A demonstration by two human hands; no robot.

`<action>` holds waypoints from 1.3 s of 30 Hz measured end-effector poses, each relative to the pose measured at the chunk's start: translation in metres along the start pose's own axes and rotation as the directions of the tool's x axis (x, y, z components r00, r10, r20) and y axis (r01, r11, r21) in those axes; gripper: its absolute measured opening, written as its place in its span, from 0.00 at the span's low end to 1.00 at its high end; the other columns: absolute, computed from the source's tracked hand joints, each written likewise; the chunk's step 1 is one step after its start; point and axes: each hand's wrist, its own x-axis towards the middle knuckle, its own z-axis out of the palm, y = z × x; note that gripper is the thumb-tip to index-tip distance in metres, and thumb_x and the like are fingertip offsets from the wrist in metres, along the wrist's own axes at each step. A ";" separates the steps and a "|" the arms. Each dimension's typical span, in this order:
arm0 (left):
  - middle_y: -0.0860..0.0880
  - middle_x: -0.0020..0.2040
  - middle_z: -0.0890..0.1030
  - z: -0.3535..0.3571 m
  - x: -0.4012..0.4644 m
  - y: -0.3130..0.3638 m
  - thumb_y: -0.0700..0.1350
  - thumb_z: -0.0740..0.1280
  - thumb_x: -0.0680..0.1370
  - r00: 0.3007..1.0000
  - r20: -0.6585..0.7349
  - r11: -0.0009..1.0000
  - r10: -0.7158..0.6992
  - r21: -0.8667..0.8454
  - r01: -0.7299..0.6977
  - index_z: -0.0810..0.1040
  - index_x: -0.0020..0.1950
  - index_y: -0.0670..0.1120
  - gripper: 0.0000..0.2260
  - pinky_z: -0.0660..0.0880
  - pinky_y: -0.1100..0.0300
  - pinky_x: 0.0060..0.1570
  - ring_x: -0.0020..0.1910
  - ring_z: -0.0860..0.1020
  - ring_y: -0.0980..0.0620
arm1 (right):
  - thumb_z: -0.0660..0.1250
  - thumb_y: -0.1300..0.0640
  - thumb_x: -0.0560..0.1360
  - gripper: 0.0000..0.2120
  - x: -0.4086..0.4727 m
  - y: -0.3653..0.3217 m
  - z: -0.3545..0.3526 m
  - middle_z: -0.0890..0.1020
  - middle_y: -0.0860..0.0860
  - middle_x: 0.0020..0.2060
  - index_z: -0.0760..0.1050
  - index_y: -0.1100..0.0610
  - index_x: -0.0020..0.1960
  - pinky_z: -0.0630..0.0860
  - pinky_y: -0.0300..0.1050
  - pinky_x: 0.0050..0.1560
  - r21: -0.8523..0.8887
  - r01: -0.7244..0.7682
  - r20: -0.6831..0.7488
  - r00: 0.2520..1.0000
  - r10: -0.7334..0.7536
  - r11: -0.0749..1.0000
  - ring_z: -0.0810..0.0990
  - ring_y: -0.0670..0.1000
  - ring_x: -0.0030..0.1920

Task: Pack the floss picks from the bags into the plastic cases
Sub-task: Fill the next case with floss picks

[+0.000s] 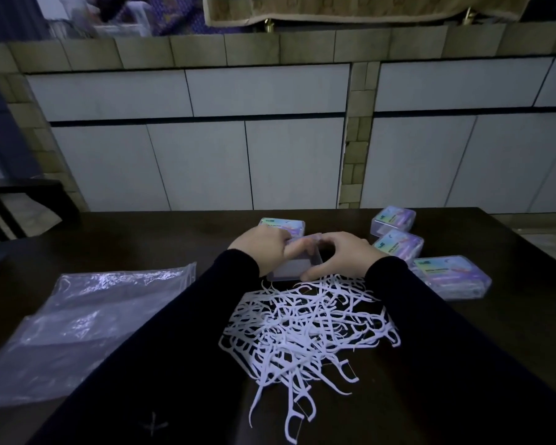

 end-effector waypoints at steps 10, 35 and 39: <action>0.45 0.49 0.83 0.012 0.014 -0.027 0.49 0.65 0.79 0.873 -0.083 0.727 -0.481 -0.595 0.343 0.81 0.54 0.43 0.11 0.76 0.59 0.42 0.40 0.80 0.50 | 0.71 0.29 0.61 0.39 -0.008 0.001 0.015 0.70 0.50 0.69 0.68 0.37 0.70 0.61 0.59 0.66 -0.052 -0.099 -0.132 0.987 0.091 0.994 0.62 0.60 0.68; 0.56 0.65 0.72 -0.039 -0.094 -0.048 0.57 0.74 0.70 0.877 0.460 0.985 -0.138 -0.027 0.170 0.67 0.72 0.54 0.33 0.66 0.63 0.58 0.54 0.70 0.58 | 0.60 0.43 0.78 0.15 -0.036 -0.014 -0.001 0.82 0.47 0.47 0.82 0.46 0.56 0.67 0.53 0.64 -0.482 -0.102 -0.096 0.993 0.064 0.870 0.76 0.50 0.52; 0.53 0.66 0.71 -0.030 -0.096 -0.049 0.59 0.75 0.68 0.907 0.394 0.988 -0.150 0.044 0.145 0.70 0.71 0.54 0.33 0.70 0.57 0.61 0.61 0.72 0.52 | 0.65 0.43 0.76 0.12 -0.040 -0.021 0.001 0.83 0.42 0.43 0.83 0.46 0.51 0.66 0.53 0.66 -0.457 -0.042 -0.088 0.996 0.002 0.889 0.78 0.46 0.47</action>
